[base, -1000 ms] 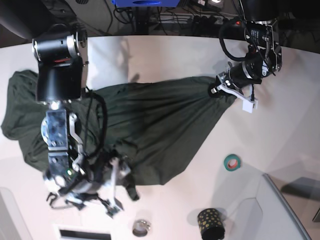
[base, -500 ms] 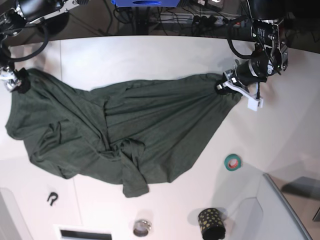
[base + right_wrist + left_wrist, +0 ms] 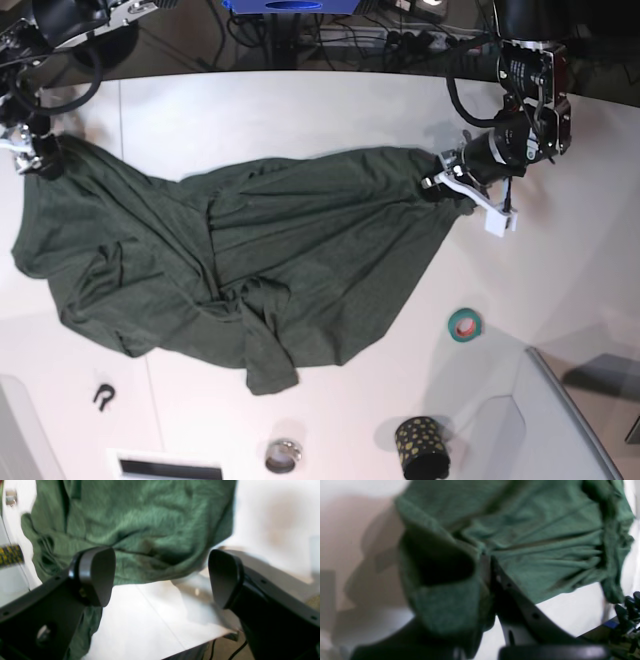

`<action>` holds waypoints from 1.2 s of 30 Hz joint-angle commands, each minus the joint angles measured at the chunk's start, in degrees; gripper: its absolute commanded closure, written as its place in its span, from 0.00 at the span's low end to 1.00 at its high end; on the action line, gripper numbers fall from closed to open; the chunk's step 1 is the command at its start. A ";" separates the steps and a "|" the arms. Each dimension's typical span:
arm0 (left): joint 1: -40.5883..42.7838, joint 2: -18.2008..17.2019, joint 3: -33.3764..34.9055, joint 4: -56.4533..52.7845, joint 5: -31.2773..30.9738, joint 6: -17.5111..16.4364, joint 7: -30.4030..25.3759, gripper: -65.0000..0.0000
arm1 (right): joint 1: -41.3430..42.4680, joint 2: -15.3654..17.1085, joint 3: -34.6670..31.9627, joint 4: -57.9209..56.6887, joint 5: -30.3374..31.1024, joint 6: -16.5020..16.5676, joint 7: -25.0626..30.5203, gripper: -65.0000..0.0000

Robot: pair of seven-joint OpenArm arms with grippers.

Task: Layout the t-shirt on the table in an organized manner, then fold the t-shirt properly
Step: 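Pull the grasped shirt with the right gripper away from the left gripper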

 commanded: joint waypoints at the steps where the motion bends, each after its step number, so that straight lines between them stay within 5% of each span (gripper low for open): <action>1: -0.56 -0.31 -0.11 0.98 -1.11 -0.30 -0.60 1.00 | 0.28 0.69 0.58 0.77 0.95 0.25 0.61 0.18; 13: -0.56 -0.31 -0.02 0.98 -1.11 -0.30 -0.60 1.00 | 0.28 -2.30 -5.40 -4.59 1.13 0.25 2.28 0.18; 29: -0.56 -0.31 -0.02 0.89 -1.11 -0.30 -0.60 1.00 | 2.39 1.22 -11.12 -19.10 0.69 0.25 7.20 0.20; 31: -0.56 -0.31 -0.02 0.89 -1.11 -0.30 -0.60 1.00 | 2.39 1.22 -11.20 -19.62 0.69 0.25 7.20 0.34; 36: -0.56 -0.31 -0.02 0.89 -1.11 -0.30 -0.60 1.00 | 2.39 1.22 -11.38 -19.62 0.69 0.25 6.85 0.85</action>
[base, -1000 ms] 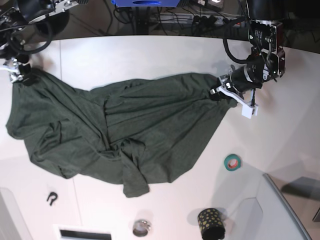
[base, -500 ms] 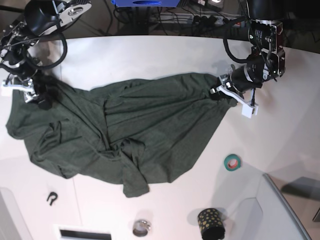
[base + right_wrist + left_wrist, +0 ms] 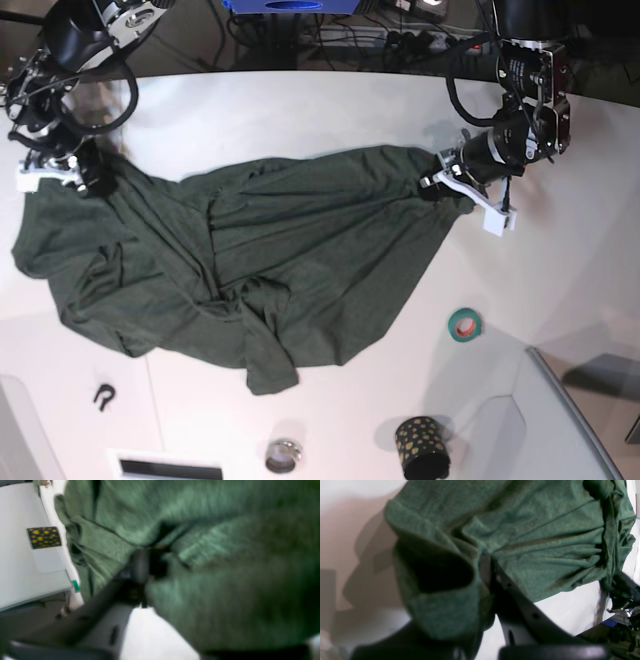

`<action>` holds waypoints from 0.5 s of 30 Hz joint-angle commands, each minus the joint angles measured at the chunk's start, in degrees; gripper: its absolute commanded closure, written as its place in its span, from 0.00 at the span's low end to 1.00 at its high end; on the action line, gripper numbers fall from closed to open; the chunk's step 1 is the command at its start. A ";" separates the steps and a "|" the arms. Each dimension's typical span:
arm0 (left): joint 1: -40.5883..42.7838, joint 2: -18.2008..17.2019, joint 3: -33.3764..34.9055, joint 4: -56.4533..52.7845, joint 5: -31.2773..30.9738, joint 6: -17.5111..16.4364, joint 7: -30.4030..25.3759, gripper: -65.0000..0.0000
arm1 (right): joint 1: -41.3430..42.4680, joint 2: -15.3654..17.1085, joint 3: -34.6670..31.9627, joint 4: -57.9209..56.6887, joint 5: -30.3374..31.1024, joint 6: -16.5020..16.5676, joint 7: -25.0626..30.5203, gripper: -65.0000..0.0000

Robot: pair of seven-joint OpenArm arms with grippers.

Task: Layout the t-shirt on the table in an organized manner, then fold the t-shirt properly
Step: 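Pull the grasped shirt with the right gripper away from the left gripper, then lift the shirt with both grippers and lay it down spread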

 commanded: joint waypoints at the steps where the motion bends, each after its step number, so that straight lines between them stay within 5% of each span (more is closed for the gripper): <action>1: -0.54 -0.47 -0.07 0.89 -0.93 -0.43 -0.60 1.00 | -0.25 -0.03 -0.26 0.09 -2.92 -1.35 -1.94 0.87; 6: -0.28 -2.31 1.69 2.91 -0.93 -0.43 -0.51 1.00 | -0.25 2.26 -3.77 2.29 -3.01 -1.35 -4.75 0.99; 9: 0.08 -6.71 6.17 9.07 -1.11 -0.34 -0.51 1.00 | -0.43 2.70 -8.61 11.26 -3.01 -1.44 -8.01 0.99; 15: -0.45 -15.23 9.52 20.23 -1.64 -0.43 -0.42 1.00 | -0.78 3.75 -15.20 34.64 -2.65 -7.59 -18.99 0.99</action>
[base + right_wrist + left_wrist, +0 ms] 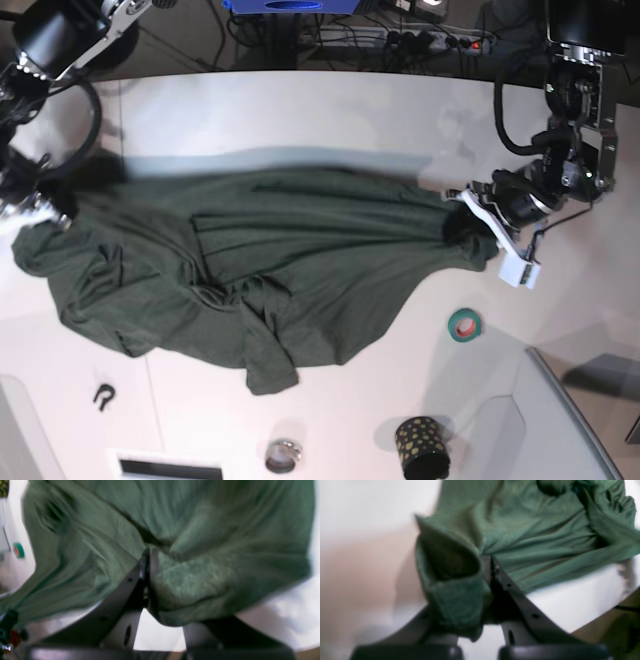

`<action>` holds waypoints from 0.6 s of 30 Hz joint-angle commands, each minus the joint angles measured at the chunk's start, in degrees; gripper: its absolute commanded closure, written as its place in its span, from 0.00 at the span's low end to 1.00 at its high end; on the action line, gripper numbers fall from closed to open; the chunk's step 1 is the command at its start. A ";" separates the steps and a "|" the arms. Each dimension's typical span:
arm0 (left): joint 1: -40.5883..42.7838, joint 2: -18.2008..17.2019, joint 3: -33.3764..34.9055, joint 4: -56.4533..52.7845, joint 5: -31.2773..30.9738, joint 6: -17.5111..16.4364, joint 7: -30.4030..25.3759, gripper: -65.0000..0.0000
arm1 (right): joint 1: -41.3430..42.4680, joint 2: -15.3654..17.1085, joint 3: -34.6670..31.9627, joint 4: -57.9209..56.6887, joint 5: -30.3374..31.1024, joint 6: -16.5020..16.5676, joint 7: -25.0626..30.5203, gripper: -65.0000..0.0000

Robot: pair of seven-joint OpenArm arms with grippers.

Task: Layout the t-shirt on the table in an organized manner, then fold the t-shirt properly
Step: 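Lift the shirt with both grippers and lay it down spread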

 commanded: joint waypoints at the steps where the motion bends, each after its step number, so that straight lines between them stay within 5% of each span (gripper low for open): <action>1: -0.78 -1.62 -0.08 3.13 -0.83 -0.36 -0.93 1.00 | 0.88 1.44 -1.53 3.69 0.67 -0.01 -1.54 0.99; 4: -3.86 -2.85 0.01 6.65 -0.83 -0.36 3.64 1.00 | 3.61 4.43 -5.75 6.59 0.49 -1.50 -4.62 0.99; 8: -11.24 0.22 0.19 4.10 -0.21 -0.36 10.68 1.00 | 9.14 9.00 -11.11 -2.47 0.40 -3.96 -2.86 0.99; 18: -35.42 6.20 14.87 -18.94 2.86 -0.19 7.69 1.00 | 31.56 21.04 -33.44 -36.05 0.40 -4.05 18.06 0.99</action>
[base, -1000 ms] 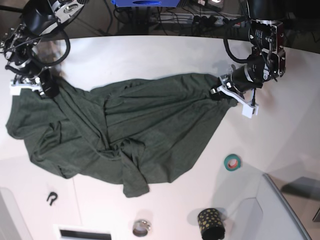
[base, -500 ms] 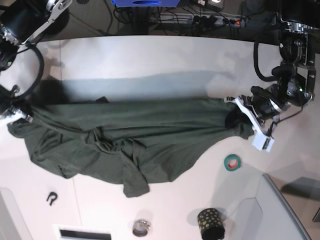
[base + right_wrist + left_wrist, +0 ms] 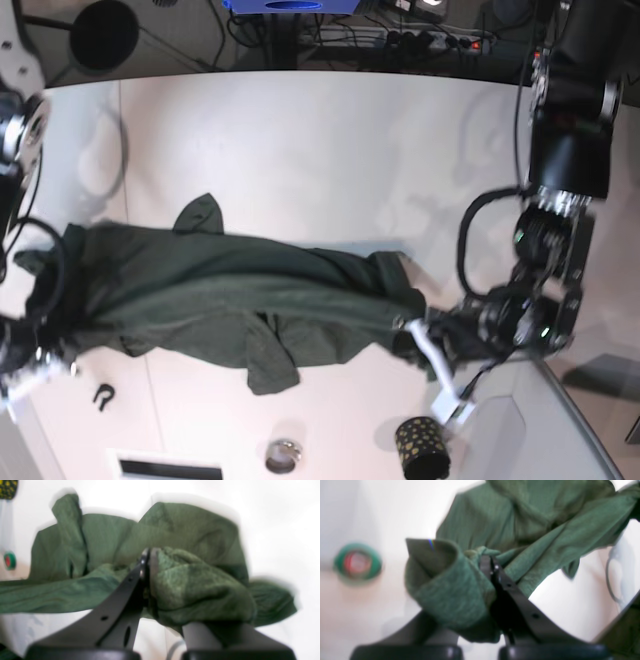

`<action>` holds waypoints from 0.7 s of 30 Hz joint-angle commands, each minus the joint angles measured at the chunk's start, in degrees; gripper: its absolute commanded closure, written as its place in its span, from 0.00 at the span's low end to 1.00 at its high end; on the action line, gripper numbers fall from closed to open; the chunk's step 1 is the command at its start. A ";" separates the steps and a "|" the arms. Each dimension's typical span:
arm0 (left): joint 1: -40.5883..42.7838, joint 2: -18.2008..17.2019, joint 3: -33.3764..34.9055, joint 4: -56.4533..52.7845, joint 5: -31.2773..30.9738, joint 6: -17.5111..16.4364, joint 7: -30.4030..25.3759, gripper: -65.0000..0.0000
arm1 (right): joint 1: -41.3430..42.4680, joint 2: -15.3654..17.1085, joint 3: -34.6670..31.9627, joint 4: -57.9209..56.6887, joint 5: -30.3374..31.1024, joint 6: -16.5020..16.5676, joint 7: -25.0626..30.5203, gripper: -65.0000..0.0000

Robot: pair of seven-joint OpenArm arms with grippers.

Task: Layout the t-shirt on the table in an organized manner, then fold the t-shirt properly
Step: 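Lift the shirt with both grippers and lay it down spread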

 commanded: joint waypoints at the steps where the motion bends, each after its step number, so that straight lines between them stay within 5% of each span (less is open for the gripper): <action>1: -4.66 0.77 0.47 -1.01 1.04 -0.10 -2.28 1.00 | 4.89 1.92 -1.98 -0.79 0.67 0.01 3.96 0.99; 5: -15.56 5.95 0.12 -7.07 8.69 -0.10 -4.13 1.00 | 15.00 5.26 -9.71 -2.81 0.67 0.19 9.67 1.00; 13: -26.90 7.62 -5.42 0.14 9.57 -0.10 -3.60 1.00 | 25.90 10.62 -11.03 11.79 0.93 0.19 5.36 1.00; 16: -23.91 7.62 -6.83 6.38 9.57 -0.10 -0.53 1.00 | 23.44 12.21 -10.95 18.38 1.11 0.19 2.82 1.00; 21: -8.62 6.57 -9.38 16.14 10.01 -0.10 1.32 1.00 | 7.70 12.47 -5.67 24.01 0.75 0.10 1.32 1.00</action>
